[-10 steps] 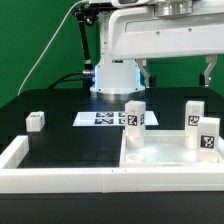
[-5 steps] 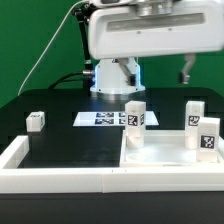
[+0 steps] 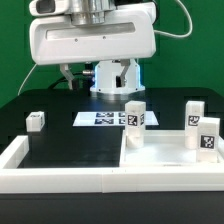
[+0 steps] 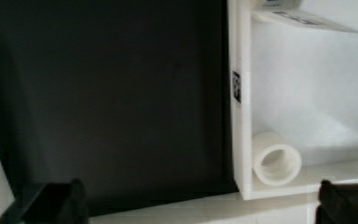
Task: Assemble square table
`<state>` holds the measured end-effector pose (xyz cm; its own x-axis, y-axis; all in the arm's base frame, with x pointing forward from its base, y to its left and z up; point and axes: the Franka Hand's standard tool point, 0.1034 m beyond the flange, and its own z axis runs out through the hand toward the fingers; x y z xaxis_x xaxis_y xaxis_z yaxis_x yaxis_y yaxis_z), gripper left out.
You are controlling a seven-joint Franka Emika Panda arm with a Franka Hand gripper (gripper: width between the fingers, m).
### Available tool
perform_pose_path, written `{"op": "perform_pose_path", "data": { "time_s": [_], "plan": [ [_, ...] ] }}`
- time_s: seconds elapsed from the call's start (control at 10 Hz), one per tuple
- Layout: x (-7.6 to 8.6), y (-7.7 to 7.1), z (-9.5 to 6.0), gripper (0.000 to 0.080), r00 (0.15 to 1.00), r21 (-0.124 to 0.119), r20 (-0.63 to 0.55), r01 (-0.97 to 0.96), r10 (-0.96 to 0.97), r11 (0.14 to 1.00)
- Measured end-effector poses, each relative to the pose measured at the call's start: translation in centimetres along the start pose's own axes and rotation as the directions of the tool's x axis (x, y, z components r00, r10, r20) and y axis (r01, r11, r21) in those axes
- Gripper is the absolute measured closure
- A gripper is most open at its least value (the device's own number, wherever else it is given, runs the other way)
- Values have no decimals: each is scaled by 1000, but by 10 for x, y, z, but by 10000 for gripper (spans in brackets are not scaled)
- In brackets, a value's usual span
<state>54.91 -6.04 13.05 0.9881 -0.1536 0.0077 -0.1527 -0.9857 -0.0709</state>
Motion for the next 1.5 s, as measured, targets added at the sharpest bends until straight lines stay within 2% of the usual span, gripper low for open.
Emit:
{"op": "perform_pose_path", "data": {
  "time_s": [0.4,0.5,0.6,0.8,1.1,1.2,1.5],
  "plan": [
    [-1,4,2,150,1000,-2,3,-4,4,1000],
    [-4,6,9,150,1000,-7,12,-7,7,1000],
    [-13,19,15,150,1000,-14,20,10,-10,1000],
    [-33,63,25,150,1000,-39,23,22,-21,999],
    [-43,120,25,150,999,-53,31,28,-26,998],
    [-45,132,26,150,999,-52,32,13,-11,999],
    [-45,148,25,150,1000,-59,30,3,-1,998]
  ]
}}
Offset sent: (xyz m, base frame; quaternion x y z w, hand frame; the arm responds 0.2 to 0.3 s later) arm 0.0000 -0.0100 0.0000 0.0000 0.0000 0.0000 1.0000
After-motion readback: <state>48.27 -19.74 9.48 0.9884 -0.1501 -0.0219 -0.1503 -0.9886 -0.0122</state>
